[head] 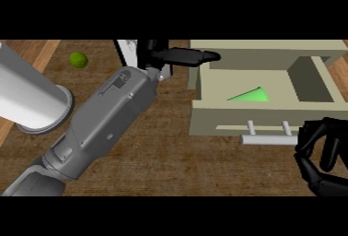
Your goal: Pick up the cup, place it into the drawer and close the drawer
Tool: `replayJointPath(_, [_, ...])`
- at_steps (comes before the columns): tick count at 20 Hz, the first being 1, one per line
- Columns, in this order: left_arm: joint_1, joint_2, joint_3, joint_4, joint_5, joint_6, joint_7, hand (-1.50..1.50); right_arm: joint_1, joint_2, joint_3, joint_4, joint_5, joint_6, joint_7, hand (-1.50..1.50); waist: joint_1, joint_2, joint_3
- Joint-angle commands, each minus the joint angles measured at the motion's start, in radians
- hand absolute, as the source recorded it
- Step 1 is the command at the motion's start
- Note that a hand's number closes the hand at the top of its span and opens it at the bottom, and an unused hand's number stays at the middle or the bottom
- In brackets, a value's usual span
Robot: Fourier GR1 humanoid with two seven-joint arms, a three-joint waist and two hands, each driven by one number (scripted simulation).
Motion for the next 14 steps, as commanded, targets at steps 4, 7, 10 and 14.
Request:
replayJointPath(4, [0.253,0.179,0.015,-0.277,0.005,-0.012,0.07,-1.5,0.047,-0.031,0.06,0.008,0.165,0.048,-0.05,1.5,0.02,-0.002,0.0])
replayJointPath(7, [0.371,0.236,0.041,-0.419,0.023,-0.005,0.106,-1.5,0.068,-0.013,0.091,-0.023,0.207,0.015,0.012,1.5,0.011,-0.001,0.0])
replayJointPath(10, [0.475,0.315,0.079,-0.517,0.029,-0.056,0.111,-1.5,0.009,-0.026,0.066,0.082,0.247,0.015,-0.019,1.5,0.01,0.004,0.0])
replayJointPath(14, [0.633,0.372,0.103,-0.649,0.053,-0.107,0.113,-1.5,0.024,-0.042,0.116,0.155,0.417,0.013,-0.15,1.5,0.014,0.005,0.001])
